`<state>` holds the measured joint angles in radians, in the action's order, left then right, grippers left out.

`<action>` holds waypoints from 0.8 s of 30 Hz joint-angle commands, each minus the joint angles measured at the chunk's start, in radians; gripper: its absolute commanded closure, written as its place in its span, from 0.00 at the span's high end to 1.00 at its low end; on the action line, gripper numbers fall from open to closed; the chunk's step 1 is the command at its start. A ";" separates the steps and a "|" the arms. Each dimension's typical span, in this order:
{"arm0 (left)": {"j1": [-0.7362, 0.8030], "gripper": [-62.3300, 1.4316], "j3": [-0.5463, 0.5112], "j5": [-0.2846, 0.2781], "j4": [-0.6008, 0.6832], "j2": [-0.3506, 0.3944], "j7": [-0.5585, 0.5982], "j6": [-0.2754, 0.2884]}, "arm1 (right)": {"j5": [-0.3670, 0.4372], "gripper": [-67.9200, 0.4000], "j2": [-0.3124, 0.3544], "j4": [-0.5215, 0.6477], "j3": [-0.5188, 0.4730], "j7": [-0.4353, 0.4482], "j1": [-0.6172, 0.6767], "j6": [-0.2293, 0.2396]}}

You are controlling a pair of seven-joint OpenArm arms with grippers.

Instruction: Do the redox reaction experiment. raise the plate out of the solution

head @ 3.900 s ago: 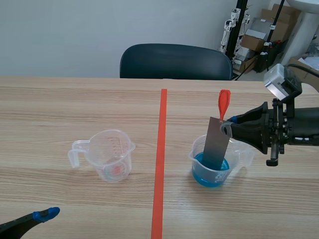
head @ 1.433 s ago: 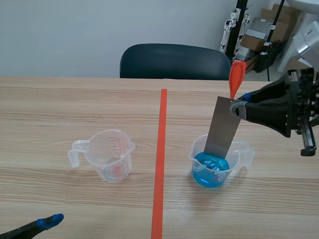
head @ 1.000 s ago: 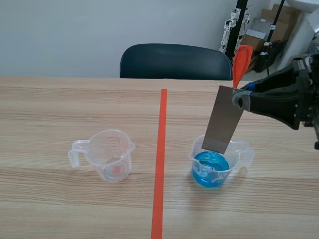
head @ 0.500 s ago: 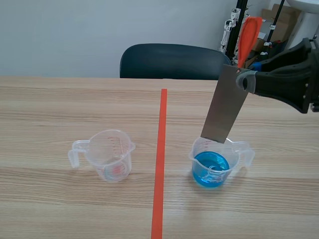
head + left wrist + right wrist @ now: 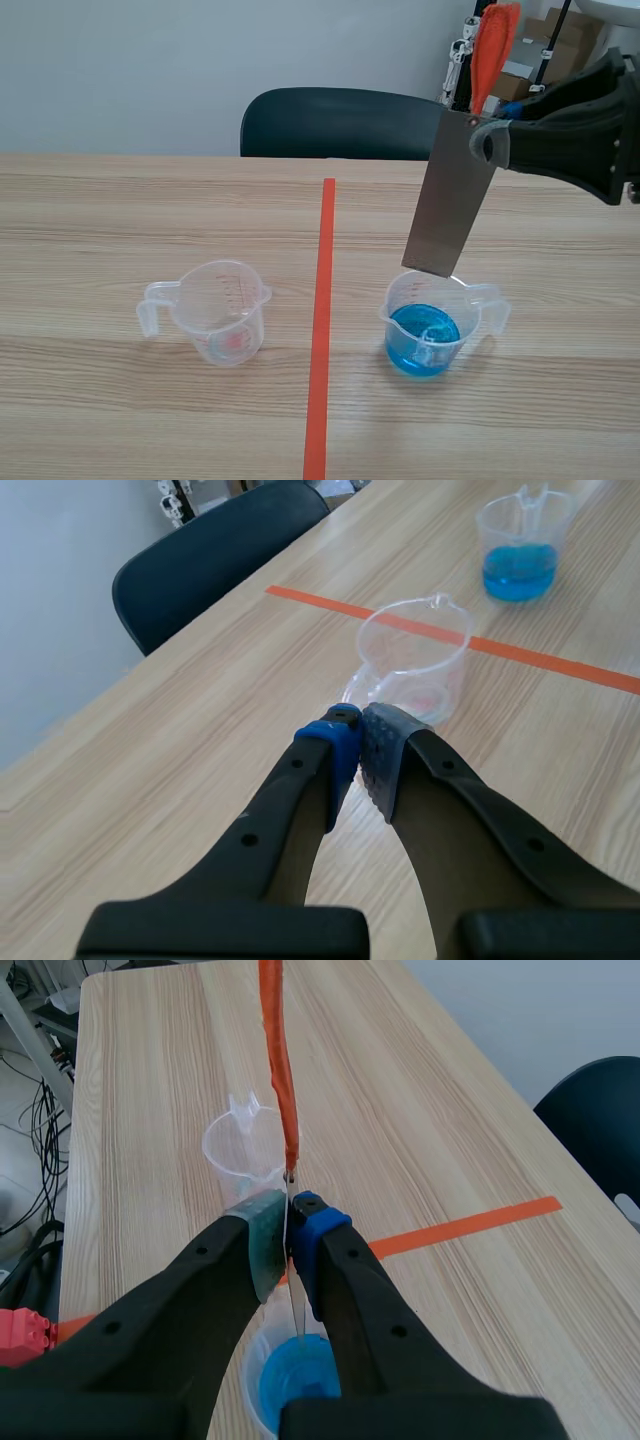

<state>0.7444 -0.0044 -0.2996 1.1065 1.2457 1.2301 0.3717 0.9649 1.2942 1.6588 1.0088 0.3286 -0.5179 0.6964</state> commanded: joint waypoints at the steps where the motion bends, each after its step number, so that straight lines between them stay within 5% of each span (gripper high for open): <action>1: -0.061 0.07 -0.003 -0.006 0.018 0.023 -0.003 0.026 | 0.043 0.01 0.016 0.018 -0.023 0.003 -0.034 0.004; 10: -0.195 0.06 -0.003 -0.003 0.118 0.124 -0.119 0.095 | 0.076 0.01 0.032 0.051 -0.040 -0.035 -0.034 0.004; 24: -0.271 0.06 0.003 0.037 0.388 0.092 -0.341 0.069 | 0.121 0.01 0.032 0.051 -0.068 -0.082 -0.034 0.004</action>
<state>0.4957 -0.0040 -0.2543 1.5108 1.3567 0.8902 0.4458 1.0626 1.3106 1.7020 0.9707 0.2272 -0.5316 0.6968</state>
